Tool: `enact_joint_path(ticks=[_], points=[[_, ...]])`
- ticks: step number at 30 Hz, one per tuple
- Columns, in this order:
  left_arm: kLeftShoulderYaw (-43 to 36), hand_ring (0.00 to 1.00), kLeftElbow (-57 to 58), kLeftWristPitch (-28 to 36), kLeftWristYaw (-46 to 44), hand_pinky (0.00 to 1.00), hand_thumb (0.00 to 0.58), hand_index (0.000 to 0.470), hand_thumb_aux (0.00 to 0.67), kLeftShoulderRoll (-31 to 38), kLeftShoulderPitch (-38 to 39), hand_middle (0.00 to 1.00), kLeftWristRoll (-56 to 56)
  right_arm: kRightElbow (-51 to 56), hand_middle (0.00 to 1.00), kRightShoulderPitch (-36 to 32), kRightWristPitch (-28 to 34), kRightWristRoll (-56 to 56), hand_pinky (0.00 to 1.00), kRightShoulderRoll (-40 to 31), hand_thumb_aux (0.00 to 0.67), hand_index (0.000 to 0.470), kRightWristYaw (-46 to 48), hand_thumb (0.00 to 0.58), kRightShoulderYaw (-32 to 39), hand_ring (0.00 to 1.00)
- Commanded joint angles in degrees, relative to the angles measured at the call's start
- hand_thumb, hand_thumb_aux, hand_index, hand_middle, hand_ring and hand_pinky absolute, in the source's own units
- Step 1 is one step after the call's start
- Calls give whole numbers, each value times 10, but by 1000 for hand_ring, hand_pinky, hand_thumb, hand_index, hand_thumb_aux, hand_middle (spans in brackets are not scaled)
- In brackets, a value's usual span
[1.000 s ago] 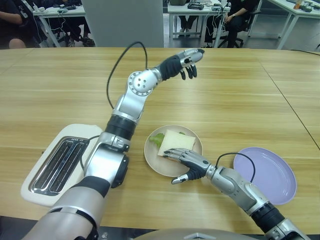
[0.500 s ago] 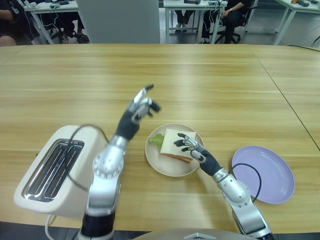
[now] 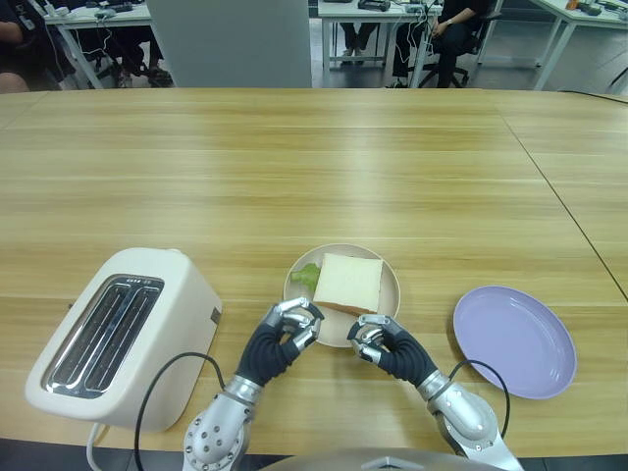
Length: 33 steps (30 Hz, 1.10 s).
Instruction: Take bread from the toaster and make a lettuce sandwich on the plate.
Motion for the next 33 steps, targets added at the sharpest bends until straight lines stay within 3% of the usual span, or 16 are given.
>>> enact_joint_path(ticks=[1, 22, 33], points=[[-8, 1000, 60, 1, 18, 1000, 580, 460, 670, -4, -12, 1000, 19, 41, 1000, 2, 40, 15, 1000, 15, 670, 460, -5, 580, -2, 1000], [-66, 1000, 238, 13, 13, 1000, 580, 460, 670, 12, -65, 1000, 55, 145, 1000, -35, 54, 0, 1000, 40, 670, 460, -33, 580, -10, 1000], [-60, 1000, 330, -4, 53, 1000, 580, 460, 670, -38, -150, 1000, 57, 224, 1000, -99, 43, 2, 1000, 60, 670, 460, -49, 580, -33, 1000]])
